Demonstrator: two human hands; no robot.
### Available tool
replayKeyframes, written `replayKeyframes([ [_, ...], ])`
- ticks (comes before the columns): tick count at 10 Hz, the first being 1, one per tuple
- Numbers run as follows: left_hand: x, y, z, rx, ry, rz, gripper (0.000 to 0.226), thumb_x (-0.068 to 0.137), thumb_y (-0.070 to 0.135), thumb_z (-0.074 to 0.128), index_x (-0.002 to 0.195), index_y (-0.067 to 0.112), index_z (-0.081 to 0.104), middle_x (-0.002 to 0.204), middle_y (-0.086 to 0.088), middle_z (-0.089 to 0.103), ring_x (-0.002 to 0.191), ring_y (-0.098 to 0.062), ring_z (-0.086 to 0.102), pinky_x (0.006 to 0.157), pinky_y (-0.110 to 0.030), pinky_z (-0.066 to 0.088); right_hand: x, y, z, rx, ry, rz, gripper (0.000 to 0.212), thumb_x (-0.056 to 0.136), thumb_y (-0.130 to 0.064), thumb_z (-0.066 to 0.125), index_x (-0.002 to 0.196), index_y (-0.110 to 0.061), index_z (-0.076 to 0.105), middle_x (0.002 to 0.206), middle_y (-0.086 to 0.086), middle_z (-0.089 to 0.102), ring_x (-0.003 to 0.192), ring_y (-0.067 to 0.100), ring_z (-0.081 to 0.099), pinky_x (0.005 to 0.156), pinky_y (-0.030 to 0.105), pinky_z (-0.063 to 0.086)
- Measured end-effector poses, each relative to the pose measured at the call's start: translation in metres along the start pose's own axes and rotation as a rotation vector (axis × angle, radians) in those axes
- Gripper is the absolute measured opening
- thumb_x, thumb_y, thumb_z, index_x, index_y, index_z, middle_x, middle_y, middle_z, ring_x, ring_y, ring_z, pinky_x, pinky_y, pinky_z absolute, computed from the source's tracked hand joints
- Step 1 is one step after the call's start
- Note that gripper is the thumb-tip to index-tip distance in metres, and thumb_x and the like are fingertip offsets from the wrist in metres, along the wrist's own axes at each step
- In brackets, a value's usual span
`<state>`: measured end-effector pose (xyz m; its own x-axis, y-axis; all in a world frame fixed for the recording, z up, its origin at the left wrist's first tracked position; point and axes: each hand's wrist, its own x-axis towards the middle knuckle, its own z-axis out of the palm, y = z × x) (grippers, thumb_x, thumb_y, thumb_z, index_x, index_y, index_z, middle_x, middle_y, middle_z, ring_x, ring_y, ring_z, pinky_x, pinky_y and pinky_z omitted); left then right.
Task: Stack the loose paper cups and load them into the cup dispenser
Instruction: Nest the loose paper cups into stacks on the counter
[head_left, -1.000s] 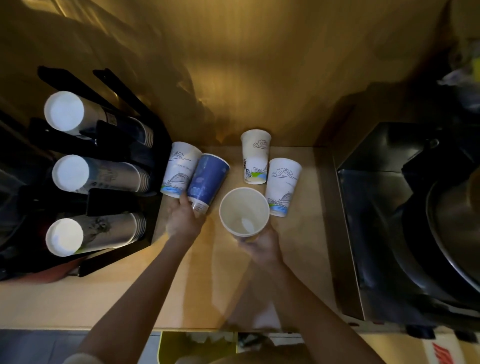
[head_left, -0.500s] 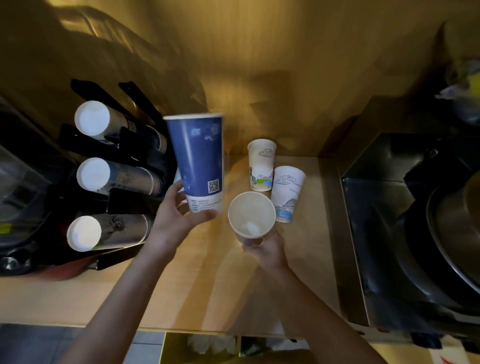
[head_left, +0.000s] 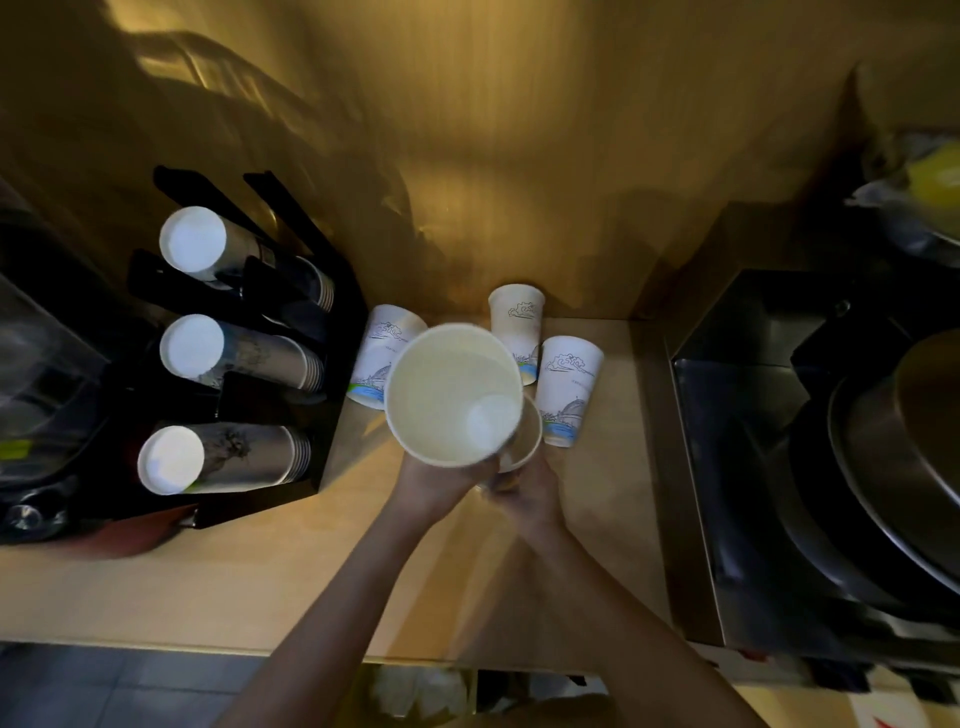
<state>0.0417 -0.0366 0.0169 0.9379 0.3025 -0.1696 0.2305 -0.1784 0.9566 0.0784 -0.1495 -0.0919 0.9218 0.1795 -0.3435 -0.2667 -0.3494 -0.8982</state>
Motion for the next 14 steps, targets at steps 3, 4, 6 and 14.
replayKeyframes([
  [3,0.002,-0.003,-0.006,0.004,-0.11,0.095,0.108,0.039,0.03,0.081,0.135,0.019,0.031,0.127,0.013,0.047,0.108,0.024,0.043,0.084,0.004,0.035,-0.001,0.0,0.002,-0.119,0.099,-0.098,0.07,0.052,-0.017,0.071,0.117,-0.008,0.049,0.099,0.0,0.064,0.088,0.01,0.058,0.064,-0.001,0.038],
  [4,0.003,-0.001,-0.006,0.075,-0.107,0.117,0.114,0.043,0.035,0.08,0.141,0.02,0.023,0.138,0.008,0.04,0.119,0.015,0.039,0.09,0.006,0.03,0.0,-0.003,0.0,-0.106,0.076,-0.06,0.061,0.059,0.002,0.074,0.115,-0.004,0.05,0.094,0.003,0.062,0.078,0.011,0.055,0.056,-0.004,0.037],
  [6,0.008,-0.004,0.002,0.327,-0.146,0.189,0.092,0.068,0.042,0.067,0.143,0.017,0.021,0.153,0.001,0.025,0.137,-0.003,0.022,0.097,0.009,0.01,0.004,0.003,0.003,-0.136,0.072,-0.037,0.061,0.059,-0.003,0.076,0.115,-0.009,0.051,0.097,0.003,0.066,0.082,0.014,0.061,0.058,-0.003,0.038],
  [14,-0.001,0.016,0.085,0.393,-0.342,0.258,0.104,0.057,0.035,0.084,0.14,0.023,0.023,0.143,0.001,0.039,0.128,-0.014,0.038,0.095,-0.018,0.03,-0.053,0.013,-0.082,0.022,0.337,-0.017,0.056,0.071,0.01,0.068,0.121,-0.004,0.045,0.109,0.007,0.057,0.101,0.02,0.056,0.069,-0.002,0.04],
])
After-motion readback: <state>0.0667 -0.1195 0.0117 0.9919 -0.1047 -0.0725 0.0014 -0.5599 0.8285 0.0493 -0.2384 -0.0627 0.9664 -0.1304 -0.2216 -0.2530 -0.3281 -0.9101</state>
